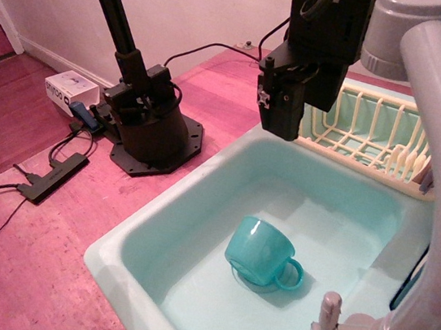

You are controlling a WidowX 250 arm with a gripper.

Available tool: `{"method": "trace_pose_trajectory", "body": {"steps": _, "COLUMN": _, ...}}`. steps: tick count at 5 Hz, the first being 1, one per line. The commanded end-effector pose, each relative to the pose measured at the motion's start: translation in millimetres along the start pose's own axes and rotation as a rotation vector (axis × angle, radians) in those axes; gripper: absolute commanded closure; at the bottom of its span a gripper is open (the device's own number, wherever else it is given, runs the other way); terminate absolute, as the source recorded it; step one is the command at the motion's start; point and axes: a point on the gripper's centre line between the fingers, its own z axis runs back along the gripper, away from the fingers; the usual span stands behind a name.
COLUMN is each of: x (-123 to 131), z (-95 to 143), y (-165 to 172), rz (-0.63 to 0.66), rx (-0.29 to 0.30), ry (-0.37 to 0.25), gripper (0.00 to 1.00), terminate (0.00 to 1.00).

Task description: Flip cup upright

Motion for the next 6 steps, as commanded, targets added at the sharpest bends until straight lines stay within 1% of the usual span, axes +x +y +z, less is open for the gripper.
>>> {"method": "trace_pose_trajectory", "body": {"steps": 1, "x": 0.0, "z": 0.0, "y": 0.0, "rz": 0.000, "rx": 0.000, "ry": 0.000, "gripper": 0.00, "terminate": 0.00}}
{"method": "trace_pose_trajectory", "body": {"steps": 2, "x": 3.6, "z": -14.2, "y": -16.0, "rz": -0.006, "rx": -0.024, "ry": 0.010, "gripper": 0.00, "terminate": 0.00}}
{"method": "trace_pose_trajectory", "body": {"steps": 3, "x": 8.0, "z": -32.5, "y": -30.1, "rz": -0.029, "rx": -0.082, "ry": 0.016, "gripper": 0.00, "terminate": 0.00}}
{"method": "trace_pose_trajectory", "body": {"steps": 4, "x": 13.4, "z": -38.4, "y": -37.4, "rz": 0.003, "rx": -0.066, "ry": 0.036, "gripper": 0.00, "terminate": 0.00}}
{"method": "trace_pose_trajectory", "body": {"steps": 5, "x": 24.7, "z": -49.4, "y": -51.6, "rz": -0.041, "rx": -0.075, "ry": 0.088, "gripper": 0.00, "terminate": 0.00}}
{"method": "trace_pose_trajectory", "body": {"steps": 6, "x": 26.4, "z": -58.3, "y": -54.9, "rz": -0.039, "rx": -0.067, "ry": 0.080, "gripper": 0.00, "terminate": 0.00}}
